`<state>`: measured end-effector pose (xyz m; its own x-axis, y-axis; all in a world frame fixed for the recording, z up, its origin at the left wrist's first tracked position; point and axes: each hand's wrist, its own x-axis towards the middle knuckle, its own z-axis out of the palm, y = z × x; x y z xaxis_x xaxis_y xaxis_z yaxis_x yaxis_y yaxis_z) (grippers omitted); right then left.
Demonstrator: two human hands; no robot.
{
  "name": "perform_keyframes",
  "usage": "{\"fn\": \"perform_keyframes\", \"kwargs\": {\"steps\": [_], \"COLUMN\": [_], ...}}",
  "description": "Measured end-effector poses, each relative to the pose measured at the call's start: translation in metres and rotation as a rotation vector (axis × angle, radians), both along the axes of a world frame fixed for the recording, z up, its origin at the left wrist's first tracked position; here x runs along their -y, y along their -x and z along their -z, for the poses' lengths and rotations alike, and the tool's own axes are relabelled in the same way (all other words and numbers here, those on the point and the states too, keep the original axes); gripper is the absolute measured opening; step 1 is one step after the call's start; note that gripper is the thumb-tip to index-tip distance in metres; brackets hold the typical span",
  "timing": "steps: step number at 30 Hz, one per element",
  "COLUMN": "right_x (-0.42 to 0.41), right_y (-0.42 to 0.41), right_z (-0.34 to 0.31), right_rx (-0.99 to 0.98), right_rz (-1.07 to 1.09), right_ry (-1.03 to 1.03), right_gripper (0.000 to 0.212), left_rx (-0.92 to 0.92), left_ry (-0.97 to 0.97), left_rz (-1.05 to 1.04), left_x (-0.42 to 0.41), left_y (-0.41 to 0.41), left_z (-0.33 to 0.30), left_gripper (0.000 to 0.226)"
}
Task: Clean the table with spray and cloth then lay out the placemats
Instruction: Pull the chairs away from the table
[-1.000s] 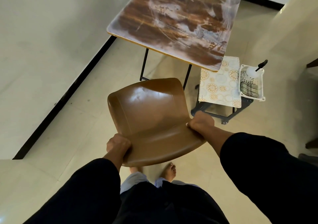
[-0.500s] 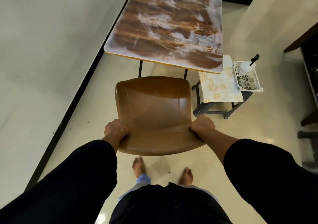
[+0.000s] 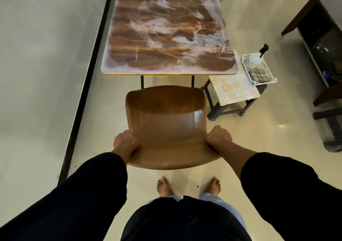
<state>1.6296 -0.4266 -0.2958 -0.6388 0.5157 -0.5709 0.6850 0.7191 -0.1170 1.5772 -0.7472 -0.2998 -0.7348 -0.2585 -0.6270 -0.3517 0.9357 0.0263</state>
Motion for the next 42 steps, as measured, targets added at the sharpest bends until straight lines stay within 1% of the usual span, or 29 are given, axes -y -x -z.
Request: {"fn": "perform_keyframes", "kwargs": {"steps": [4, 8, 12, 14, 16, 20, 24, 27, 29, 32, 34, 36, 37, 38, 40, 41, 42], "right_x": [0.005, 0.01, 0.014, 0.015, 0.017, 0.017, 0.018, 0.024, 0.025, 0.029, 0.03, 0.028, 0.026, 0.025, 0.026, 0.028, 0.031], "right_y": [0.007, 0.014, 0.021, 0.022, 0.023, 0.026, 0.022, 0.014, 0.009, -0.001, -0.008, -0.014, -0.018, -0.021, -0.029, -0.033, -0.037], "right_z": [0.005, 0.005, 0.002, 0.003, 0.002, -0.001, 0.002, 0.001, -0.003, -0.02, -0.034, -0.043, -0.043, -0.041, -0.037, -0.035, -0.036], "right_rx": [0.011, 0.027, 0.036, 0.052, 0.082, 0.152, 0.226, 0.218, 0.194, 0.193, 0.205, 0.273, 0.304, 0.32, 0.306, 0.276, 0.241], "right_rz": [0.011, 0.001, -0.012, -0.028, -0.073, -0.179, -0.313, -0.424, -0.495, -0.627, -0.719, -0.828, -0.878, -0.915, -0.942, -0.937, -0.927], "right_ry": [-0.018, -0.038, -0.039, -0.047, -0.049, 0.047, 0.139, 0.12, 0.114, 0.211, 0.303, 0.288, 0.235, 0.178, 0.086, 0.045, 0.008], "right_gripper": [0.011, 0.007, 0.009, 0.009, 0.009, 0.016, 0.035, 0.046, 0.059, 0.087, 0.106, 0.121, 0.123, 0.12, 0.101, 0.092, 0.083], "left_rx": [0.007, 0.017, 0.021, 0.039, 0.064, 0.136, 0.165, 0.187, 0.183, 0.108, 0.107, 0.169, 0.214, 0.246, 0.255, 0.2, 0.107], "left_ry": [0.003, 0.002, 0.019, 0.017, 0.012, -0.027, -0.061, -0.119, -0.118, -0.112, -0.23, -0.436, -0.514, -0.544, -0.457, -0.37, -0.276], "left_rz": [0.054, 0.067, 0.058, 0.052, 0.048, 0.098, 0.149, 0.177, 0.202, 0.294, 0.336, 0.409, 0.46, 0.515, 0.654, 0.741, 0.825], "left_x": [0.003, 0.006, 0.009, 0.011, 0.012, 0.012, 0.007, 0.006, 0.005, 0.001, -0.004, -0.008, -0.01, -0.013, -0.019, -0.02, -0.019], "left_y": [0.015, 0.022, 0.028, 0.03, 0.032, 0.036, 0.032, 0.03, 0.03, 0.023, 0.013, 0.001, -0.007, -0.016, -0.032, -0.04, -0.046], "left_z": [0.006, 0.014, 0.02, 0.022, 0.024, 0.019, 0.012, 0.008, 0.003, -0.01, -0.019, -0.029, -0.036, -0.041, -0.047, -0.047, -0.044], "left_gripper": [0.014, 0.018, 0.009, 0.012, 0.022, 0.026, 0.03, 0.035, 0.039, 0.036, 0.04, 0.059, 0.07, 0.08, 0.09, 0.092, 0.092]}}
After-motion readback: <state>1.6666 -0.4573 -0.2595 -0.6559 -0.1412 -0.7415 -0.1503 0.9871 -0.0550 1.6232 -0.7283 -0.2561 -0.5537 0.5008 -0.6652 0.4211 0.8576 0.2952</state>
